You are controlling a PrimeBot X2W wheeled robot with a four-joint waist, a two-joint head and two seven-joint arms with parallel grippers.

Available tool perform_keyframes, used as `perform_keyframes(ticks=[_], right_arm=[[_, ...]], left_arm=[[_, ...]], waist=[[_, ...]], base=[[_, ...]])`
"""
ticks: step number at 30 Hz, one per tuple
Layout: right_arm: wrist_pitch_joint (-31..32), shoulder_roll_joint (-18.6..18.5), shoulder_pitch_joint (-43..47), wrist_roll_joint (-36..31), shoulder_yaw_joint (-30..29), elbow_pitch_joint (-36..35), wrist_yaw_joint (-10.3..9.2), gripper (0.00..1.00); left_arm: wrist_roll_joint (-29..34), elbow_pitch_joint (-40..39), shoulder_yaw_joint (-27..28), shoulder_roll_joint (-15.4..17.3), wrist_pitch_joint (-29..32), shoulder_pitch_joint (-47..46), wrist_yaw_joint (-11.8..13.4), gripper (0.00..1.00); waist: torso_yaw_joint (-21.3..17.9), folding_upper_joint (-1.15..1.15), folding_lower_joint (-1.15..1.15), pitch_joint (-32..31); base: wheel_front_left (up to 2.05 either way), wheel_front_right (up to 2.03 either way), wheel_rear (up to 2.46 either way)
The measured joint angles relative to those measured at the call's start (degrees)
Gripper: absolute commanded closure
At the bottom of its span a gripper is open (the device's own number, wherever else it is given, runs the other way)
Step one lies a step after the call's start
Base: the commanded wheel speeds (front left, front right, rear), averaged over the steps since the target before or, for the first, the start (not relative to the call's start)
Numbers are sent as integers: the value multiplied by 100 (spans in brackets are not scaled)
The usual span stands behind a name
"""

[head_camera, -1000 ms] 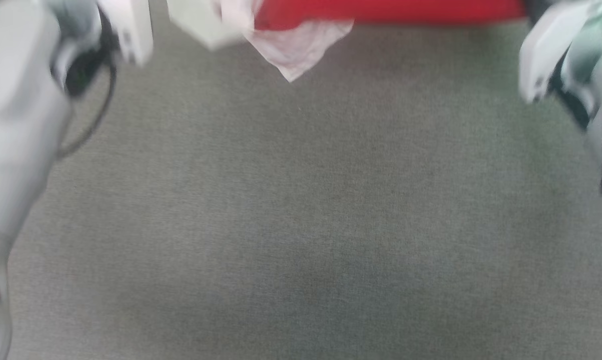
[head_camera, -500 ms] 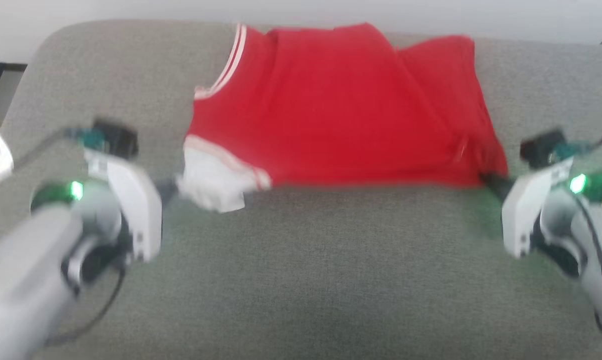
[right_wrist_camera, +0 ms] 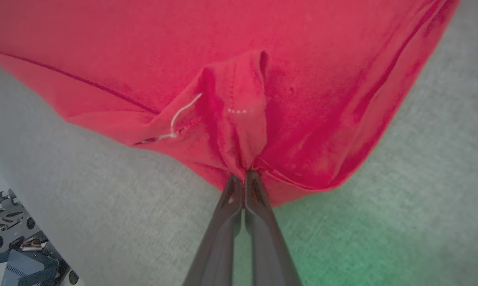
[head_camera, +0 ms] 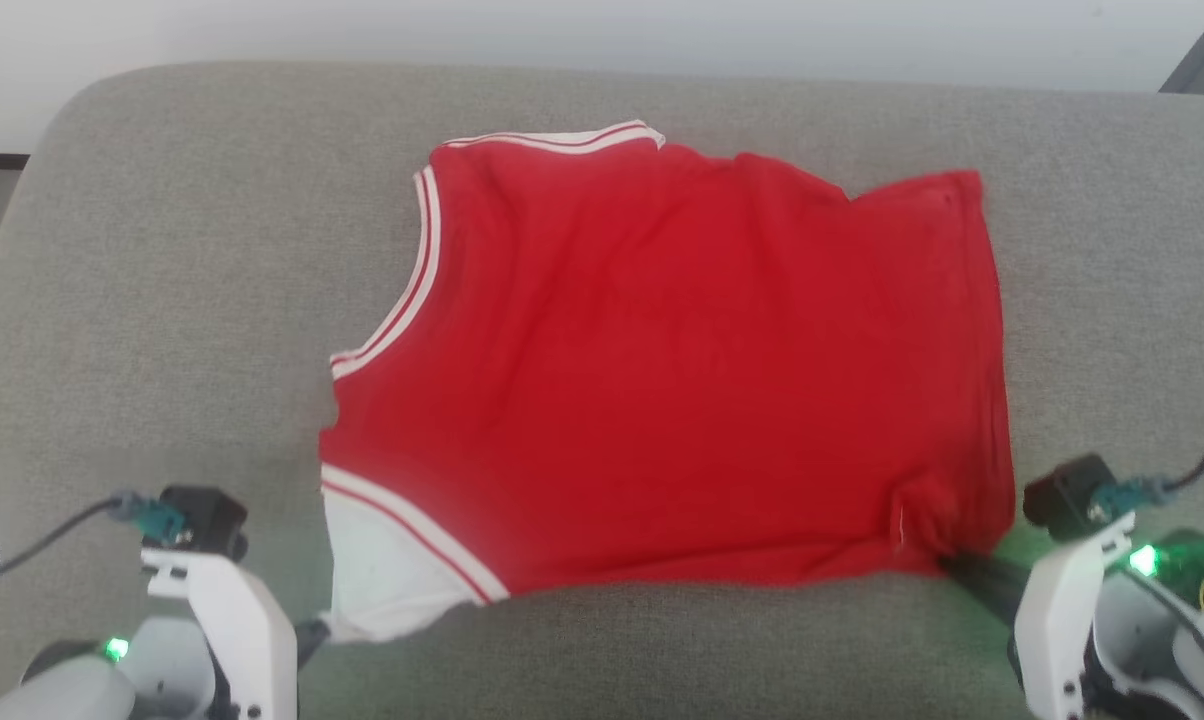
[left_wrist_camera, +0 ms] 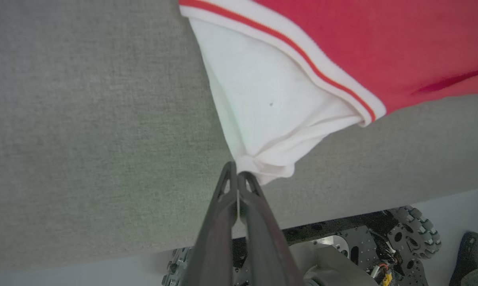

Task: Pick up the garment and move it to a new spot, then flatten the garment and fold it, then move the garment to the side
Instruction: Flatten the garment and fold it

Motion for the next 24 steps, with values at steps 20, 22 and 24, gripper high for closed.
perform_keyframes(ticks=[20,22,24], right_arm=[[783,648,360,-920,-1841,-1105,2,100],[827,739,99,-1072,-1875,-1020,2,100],[887,820,-196,-1163,-1861,-872,2,100]], left_arm=[[1069,-476,334,476,-155,-1108,0,100],[1243,-167,312,352,-55,-1452,-191,100],[1379,204,263,157,24,-1760,-425,100]], waist=[[-141,0,0,202],[-157,0,0,258],[-170,0,0,322]], base=[[0,0,0],[0,0,0],[0,0,0]])
